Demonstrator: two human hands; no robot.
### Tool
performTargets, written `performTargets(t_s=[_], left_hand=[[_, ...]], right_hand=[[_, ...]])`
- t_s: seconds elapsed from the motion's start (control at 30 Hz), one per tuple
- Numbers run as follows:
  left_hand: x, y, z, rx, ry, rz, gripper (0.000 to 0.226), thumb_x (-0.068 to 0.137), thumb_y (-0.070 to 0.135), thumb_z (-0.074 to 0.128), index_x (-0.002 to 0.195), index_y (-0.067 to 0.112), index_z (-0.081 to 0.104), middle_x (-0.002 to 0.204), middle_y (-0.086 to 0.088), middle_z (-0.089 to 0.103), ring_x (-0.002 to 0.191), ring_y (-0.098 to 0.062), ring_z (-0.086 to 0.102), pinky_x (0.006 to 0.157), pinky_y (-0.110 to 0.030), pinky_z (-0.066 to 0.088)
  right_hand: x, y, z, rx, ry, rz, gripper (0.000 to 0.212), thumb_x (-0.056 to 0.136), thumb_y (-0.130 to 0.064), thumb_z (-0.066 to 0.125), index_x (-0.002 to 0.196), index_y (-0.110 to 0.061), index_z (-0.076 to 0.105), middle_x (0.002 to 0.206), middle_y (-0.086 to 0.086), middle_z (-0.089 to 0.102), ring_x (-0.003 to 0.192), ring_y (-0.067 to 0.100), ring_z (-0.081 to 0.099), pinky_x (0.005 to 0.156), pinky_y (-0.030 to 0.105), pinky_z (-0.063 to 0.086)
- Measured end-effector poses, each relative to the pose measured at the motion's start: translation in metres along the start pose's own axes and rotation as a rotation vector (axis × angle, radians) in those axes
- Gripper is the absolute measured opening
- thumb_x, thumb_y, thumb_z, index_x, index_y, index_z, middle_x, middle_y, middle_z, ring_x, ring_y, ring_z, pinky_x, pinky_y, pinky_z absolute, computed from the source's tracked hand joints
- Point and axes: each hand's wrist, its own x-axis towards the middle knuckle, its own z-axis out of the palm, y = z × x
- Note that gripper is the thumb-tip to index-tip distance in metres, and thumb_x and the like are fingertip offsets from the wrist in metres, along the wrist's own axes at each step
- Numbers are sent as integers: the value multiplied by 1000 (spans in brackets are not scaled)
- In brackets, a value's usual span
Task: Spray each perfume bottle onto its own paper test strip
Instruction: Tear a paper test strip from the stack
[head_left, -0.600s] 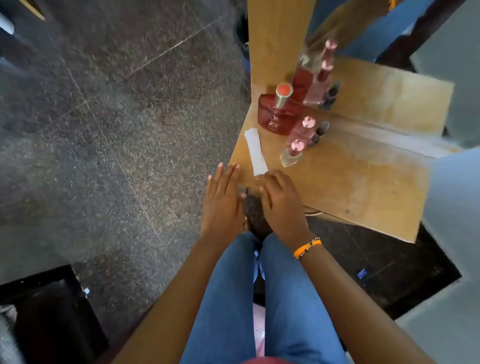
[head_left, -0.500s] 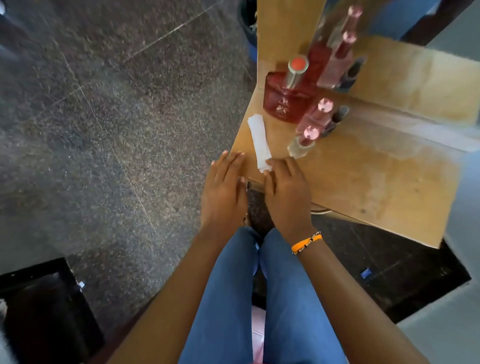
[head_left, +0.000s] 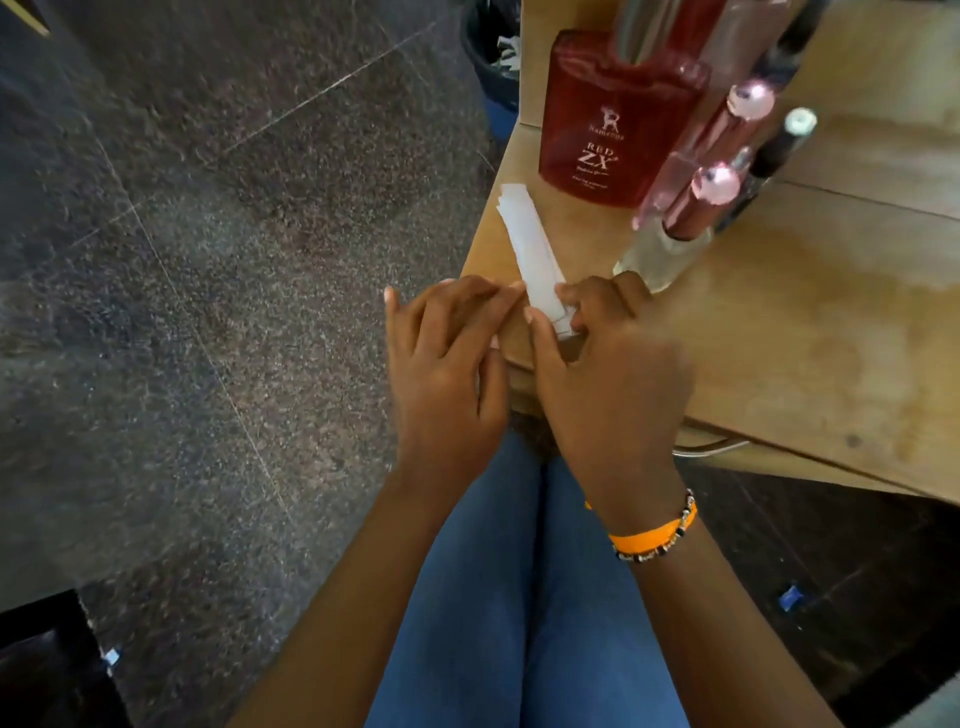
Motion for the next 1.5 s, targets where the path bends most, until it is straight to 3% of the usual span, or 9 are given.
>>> performTargets(t_s=[0.17, 0.53, 0.77, 0.83, 0.97, 1.2, 1.5], left_hand=[[0, 0, -4, 52, 6, 25, 37, 88, 14, 45, 119, 24, 63, 118, 1, 60, 111, -18, 46, 117, -48, 5], [0, 3, -10, 123, -58, 23, 36, 89, 23, 42, 119, 28, 61, 123, 6, 59, 114, -20, 49, 116, -50, 8], [6, 12, -23, 33, -129, -71, 36, 87, 14, 46, 116, 26, 65, 123, 4, 60, 113, -23, 49, 115, -56, 12], [14, 14, -29, -19, -168, -100, 38, 83, 9, 46, 112, 22, 68, 119, 3, 63, 111, -25, 49, 110, -57, 21], [22, 16, -38, -125, -159, -151, 36, 83, 5, 44, 104, 17, 71, 110, 1, 68, 109, -24, 47, 99, -41, 35], [25, 19, -36, -82, -220, -169, 29, 90, 11, 47, 103, 22, 71, 112, 6, 65, 112, -20, 41, 99, -30, 28], [15, 36, -34, -255, -156, -144, 35, 87, -1, 45, 106, 15, 69, 108, -1, 65, 109, -16, 39, 88, -14, 27]], right_hand=[[-4, -2, 0, -37, 54, -50, 17, 86, -23, 65, 91, -8, 69, 92, 11, 65, 65, 28, 61, 54, 24, 34], [-1, 0, 10, 93, 74, 126, 10, 83, -27, 67, 83, -17, 67, 88, -1, 63, 75, 23, 59, 58, 26, 30], [-5, -5, 0, -60, -5, 38, 24, 85, -32, 65, 101, -14, 67, 104, 5, 59, 84, 30, 61, 61, 29, 37], [0, -6, -4, -60, -25, 55, 23, 84, -28, 66, 100, -12, 69, 104, 6, 60, 86, 31, 60, 63, 29, 37], [8, -12, -9, -169, -81, 8, 22, 86, -24, 59, 94, -5, 69, 97, 13, 62, 85, 34, 59, 62, 28, 32], [5, -17, -11, -287, -58, -74, 26, 95, -18, 44, 99, -3, 65, 102, 14, 61, 87, 35, 60, 62, 32, 39], [2, -10, -14, -231, 49, -111, 14, 90, -2, 48, 90, 0, 62, 97, 16, 62, 76, 33, 58, 56, 29, 32]])
